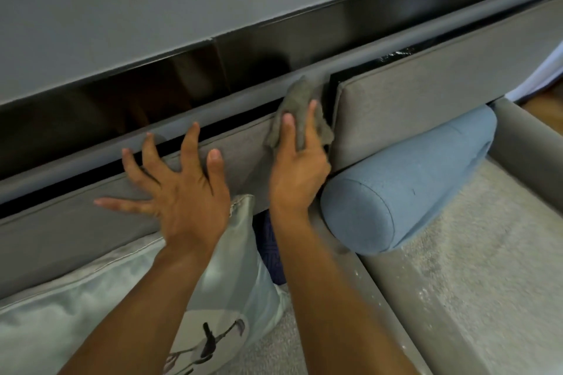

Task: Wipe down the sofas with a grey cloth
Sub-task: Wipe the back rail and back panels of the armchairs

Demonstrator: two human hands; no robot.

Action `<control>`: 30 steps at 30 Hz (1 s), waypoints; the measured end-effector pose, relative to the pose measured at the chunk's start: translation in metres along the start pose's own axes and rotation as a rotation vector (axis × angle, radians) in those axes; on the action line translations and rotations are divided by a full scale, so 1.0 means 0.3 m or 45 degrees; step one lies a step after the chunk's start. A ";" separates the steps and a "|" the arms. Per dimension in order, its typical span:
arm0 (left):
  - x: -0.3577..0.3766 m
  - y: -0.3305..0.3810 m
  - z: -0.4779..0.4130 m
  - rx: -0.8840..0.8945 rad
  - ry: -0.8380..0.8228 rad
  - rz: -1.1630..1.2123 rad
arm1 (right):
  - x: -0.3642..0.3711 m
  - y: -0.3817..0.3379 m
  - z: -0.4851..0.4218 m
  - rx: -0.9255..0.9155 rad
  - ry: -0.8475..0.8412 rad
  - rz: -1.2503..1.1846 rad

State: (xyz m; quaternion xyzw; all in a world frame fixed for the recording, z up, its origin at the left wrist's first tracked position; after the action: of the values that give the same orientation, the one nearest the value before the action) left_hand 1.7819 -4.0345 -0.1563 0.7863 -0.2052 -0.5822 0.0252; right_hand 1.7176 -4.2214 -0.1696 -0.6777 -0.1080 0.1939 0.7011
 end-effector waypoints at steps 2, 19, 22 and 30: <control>0.000 0.001 0.000 0.001 -0.004 0.015 | 0.007 0.086 0.082 0.055 -0.030 0.070; 0.016 -0.017 0.006 0.046 0.125 -0.040 | -0.047 0.356 0.099 0.470 0.362 -0.269; 0.022 -0.019 0.000 0.051 0.137 -0.071 | -0.040 0.297 0.029 0.396 0.380 -0.353; 0.018 -0.023 0.004 0.052 0.173 -0.105 | 0.023 0.465 0.095 0.544 0.212 -0.187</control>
State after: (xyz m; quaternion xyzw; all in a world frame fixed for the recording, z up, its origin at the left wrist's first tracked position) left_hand 1.7842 -4.0299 -0.1633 0.8321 -0.1822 -0.5238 -0.0009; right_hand 1.6945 -4.1917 -0.3070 -0.5178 -0.0554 0.1042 0.8473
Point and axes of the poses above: each hand's wrist, its own z-axis away from the middle knuckle, its own x-axis out of the palm, y = z × x, the point moved 8 cm from there along -z, towards the middle knuckle, and after that the axes turned 7 degrees about x, right-handed, at the moved point
